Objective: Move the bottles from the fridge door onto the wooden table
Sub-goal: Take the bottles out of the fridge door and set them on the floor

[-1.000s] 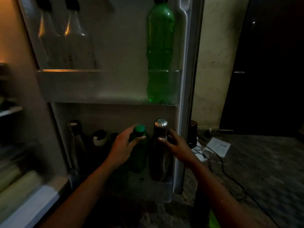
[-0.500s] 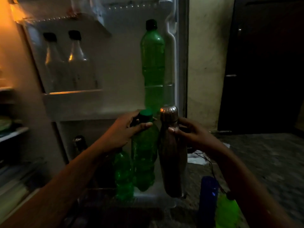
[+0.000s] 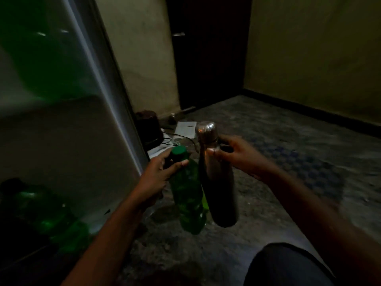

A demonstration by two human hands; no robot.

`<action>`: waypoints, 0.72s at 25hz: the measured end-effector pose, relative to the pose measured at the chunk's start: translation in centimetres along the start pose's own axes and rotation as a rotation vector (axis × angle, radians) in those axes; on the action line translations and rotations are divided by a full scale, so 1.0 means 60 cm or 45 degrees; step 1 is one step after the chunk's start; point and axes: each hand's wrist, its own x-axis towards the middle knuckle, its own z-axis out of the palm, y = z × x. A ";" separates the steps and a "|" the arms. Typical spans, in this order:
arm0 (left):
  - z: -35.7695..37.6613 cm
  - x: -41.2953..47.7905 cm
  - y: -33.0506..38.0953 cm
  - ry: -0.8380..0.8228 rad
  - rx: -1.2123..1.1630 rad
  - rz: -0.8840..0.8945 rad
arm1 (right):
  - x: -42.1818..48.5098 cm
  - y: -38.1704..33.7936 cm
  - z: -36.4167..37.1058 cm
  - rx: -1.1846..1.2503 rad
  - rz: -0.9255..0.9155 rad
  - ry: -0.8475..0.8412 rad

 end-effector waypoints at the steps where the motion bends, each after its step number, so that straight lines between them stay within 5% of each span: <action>1: 0.022 0.017 -0.018 -0.025 -0.007 -0.020 | -0.002 0.030 -0.011 -0.016 0.036 0.045; 10: 0.199 0.166 -0.201 -0.137 0.318 -0.051 | 0.011 0.295 -0.096 -0.254 0.365 0.455; 18: 0.289 0.297 -0.309 0.012 0.487 -0.059 | 0.077 0.443 -0.131 -0.256 0.468 0.667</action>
